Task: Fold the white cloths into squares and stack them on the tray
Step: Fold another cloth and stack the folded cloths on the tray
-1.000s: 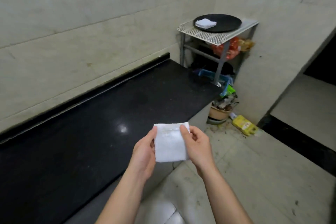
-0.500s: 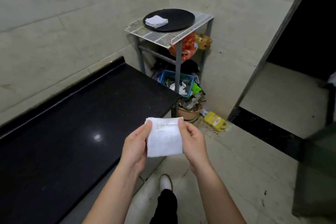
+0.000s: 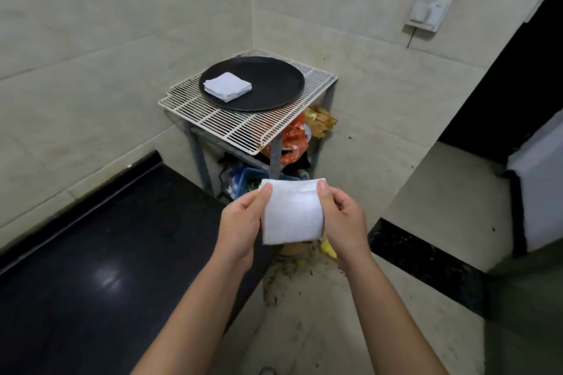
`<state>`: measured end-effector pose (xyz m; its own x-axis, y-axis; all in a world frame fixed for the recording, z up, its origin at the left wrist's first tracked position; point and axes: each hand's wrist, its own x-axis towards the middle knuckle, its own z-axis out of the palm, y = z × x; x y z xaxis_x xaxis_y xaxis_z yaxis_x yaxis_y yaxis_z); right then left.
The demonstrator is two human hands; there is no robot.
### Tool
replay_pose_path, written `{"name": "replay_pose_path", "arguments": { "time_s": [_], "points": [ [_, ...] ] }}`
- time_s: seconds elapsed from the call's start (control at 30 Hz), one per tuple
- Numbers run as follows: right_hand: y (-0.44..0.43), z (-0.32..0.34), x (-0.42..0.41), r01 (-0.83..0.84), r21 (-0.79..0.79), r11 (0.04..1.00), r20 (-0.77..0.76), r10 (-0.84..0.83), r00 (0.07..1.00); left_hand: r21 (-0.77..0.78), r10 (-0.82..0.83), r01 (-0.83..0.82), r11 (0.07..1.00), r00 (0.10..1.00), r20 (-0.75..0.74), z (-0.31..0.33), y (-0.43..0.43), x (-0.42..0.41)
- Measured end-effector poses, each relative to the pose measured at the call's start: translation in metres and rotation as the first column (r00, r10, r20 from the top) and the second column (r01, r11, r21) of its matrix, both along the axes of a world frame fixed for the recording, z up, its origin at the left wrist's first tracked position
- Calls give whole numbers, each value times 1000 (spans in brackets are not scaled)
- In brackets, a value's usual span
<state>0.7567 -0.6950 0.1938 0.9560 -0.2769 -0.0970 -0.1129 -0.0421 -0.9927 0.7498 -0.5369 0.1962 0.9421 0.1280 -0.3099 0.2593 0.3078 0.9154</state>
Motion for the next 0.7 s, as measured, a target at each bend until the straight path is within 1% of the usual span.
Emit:
{"name": "replay_pose_path", "arguments": {
  "time_s": [0.13, 0.27, 0.33, 0.4, 0.53, 0.6, 0.7],
  "points": [
    [-2, 4, 59, -110, -31, 993, -39, 109, 993, 30, 11, -10, 1000, 1000, -22, 4, 8, 57],
    [-5, 6, 122, -228, 96, 969, -126, 239, 963, 77, 54, -52, 996, 998, -22, 11, 12, 114],
    [-4, 7, 166, -296, 140, 945, -129, 313, 941, 96, 95, -93, 991, 995, -14, 16, 16, 151],
    [-1, 13, 213, -352, 143, 925, -113, 369, 923, 143, 142, -140, 980, 990, -7, 18, 21, 188],
    [9, 24, 315, -465, 76, 882, 0, 466, 885, 230, 254, -259, 938, 966, 49, 23, 30, 263],
    [16, 26, 372, -524, 15, 852, 3, 524, 852, 250, 348, -343, 905, 937, 27, 25, 35, 304],
    [31, 28, 430, -618, -61, 784, -18, 618, 786, 248, 407, -387, 888, 913, -34, 28, 44, 347]
  ]
}}
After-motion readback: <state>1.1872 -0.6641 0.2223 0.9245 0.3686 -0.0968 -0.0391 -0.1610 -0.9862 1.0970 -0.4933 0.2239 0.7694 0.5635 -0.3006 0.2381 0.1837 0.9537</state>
